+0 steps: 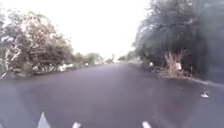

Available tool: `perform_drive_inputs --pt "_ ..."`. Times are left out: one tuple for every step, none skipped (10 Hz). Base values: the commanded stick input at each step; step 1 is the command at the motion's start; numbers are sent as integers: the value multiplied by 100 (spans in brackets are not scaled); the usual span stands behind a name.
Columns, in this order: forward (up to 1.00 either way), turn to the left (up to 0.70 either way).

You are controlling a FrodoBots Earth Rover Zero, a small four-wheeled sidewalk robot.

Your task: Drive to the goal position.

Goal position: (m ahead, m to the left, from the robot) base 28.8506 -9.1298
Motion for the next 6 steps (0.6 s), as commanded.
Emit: perform_drive_inputs --pt "85 -9" --pt "85 -21" --pt "85 -34" --pt "85 -34" --pt "85 -34" --pt "85 -34"
